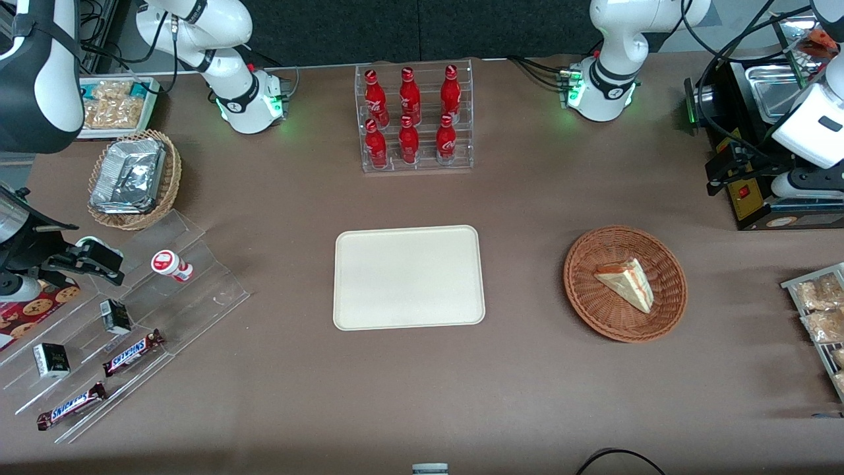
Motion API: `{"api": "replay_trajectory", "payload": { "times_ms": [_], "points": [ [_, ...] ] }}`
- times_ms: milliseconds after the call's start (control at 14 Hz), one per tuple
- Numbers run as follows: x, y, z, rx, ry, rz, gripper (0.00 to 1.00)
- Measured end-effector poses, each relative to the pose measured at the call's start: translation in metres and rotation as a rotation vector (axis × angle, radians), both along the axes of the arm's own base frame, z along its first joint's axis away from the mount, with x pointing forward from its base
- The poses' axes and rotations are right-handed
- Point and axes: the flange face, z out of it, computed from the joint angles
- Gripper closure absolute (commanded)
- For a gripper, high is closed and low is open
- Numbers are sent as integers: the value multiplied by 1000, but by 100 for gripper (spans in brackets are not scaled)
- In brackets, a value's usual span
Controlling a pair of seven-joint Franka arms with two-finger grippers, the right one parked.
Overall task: Place sandwich from basket to tray
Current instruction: 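Move the left gripper toward the sandwich in the wicker basket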
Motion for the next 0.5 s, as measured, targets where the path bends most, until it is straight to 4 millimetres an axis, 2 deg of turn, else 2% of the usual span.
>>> {"api": "replay_trajectory", "payload": {
  "times_ms": [286,429,500],
  "points": [
    [-3,1,-4,2,39,6,0],
    [4,1,-19,3,66,79,0],
    [11,1,-34,4,91,146,0]
  ]
}}
